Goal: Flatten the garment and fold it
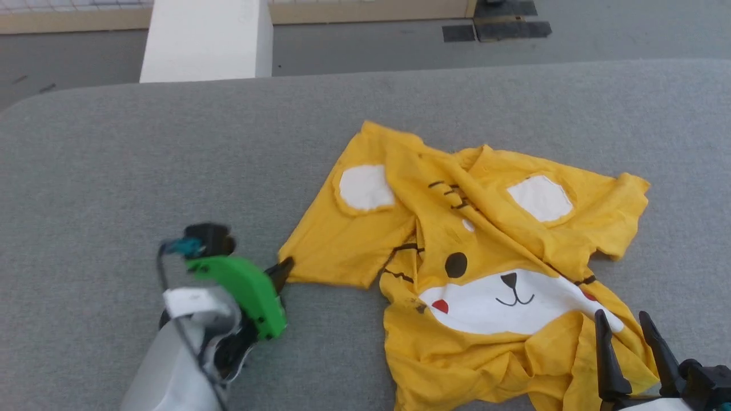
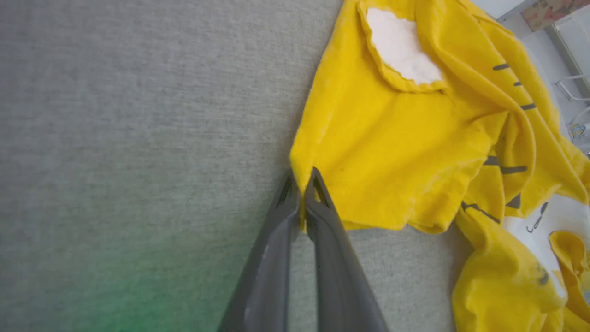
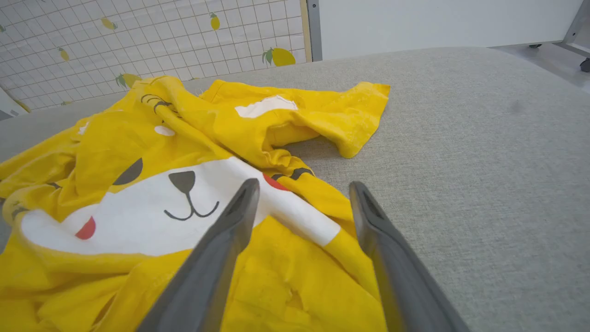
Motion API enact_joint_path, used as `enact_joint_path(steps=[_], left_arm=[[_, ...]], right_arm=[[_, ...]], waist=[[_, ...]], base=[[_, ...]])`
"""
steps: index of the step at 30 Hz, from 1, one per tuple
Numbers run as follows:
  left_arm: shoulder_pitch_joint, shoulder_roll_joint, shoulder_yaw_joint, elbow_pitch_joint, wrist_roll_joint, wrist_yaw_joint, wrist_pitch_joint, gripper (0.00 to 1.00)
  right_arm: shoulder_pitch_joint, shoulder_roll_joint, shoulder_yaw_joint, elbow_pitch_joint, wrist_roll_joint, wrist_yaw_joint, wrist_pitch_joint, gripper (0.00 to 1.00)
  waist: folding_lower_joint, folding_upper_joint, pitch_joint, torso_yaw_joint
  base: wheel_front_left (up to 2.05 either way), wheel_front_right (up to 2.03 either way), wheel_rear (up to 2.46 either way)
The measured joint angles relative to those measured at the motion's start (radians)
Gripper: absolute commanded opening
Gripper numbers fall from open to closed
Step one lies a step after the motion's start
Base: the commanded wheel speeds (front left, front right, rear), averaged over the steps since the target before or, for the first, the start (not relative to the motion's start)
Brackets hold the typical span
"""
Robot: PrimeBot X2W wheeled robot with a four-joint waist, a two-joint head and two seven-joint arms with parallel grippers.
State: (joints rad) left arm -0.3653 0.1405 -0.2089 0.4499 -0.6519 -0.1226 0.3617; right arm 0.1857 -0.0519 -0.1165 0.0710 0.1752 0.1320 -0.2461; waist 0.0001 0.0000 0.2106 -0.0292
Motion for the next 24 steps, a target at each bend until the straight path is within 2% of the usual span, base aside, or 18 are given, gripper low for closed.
enact_joint_path(steps=[7, 12, 18, 24], left_arm=[[0.266, 0.1, 0.191, -0.163, -0.104, 0.064, -0.046, 0.0], [0.435, 0.13, 0.313, -0.27, -0.164, 0.119, -0.06, 0.0], [0.496, 0.13, 0.323, -0.377, -0.175, 0.125, -0.082, 0.0], [0.494, 0.094, 0.267, -0.501, -0.167, 0.112, -0.108, 0.0]], right_arm=[[0.024, 0.0, -0.013, -0.009, -0.009, 0.0, 0.023, 1.0], [0.041, 0.0, -0.015, -0.023, -0.019, 0.0, 0.05, 1.0], [0.044, 0.0, -0.008, -0.039, -0.026, 0.0, 0.088, 1.0], [-0.064, 0.001, -0.033, -0.09, -0.038, 0.0, 0.246, 1.0]], waist=[[0.0, 0.0, -0.048, 0.037], [0.0, 0.0, -0.078, 0.069], [0.0, 0.0, -0.105, 0.096], [-0.0001, 0.0, -0.1, 0.1]], base=[[0.0, 0.0, 0.0], [0.0, 0.0, 0.0], [0.0, 0.0, 0.0], [0.0, 0.0, 0.0]])
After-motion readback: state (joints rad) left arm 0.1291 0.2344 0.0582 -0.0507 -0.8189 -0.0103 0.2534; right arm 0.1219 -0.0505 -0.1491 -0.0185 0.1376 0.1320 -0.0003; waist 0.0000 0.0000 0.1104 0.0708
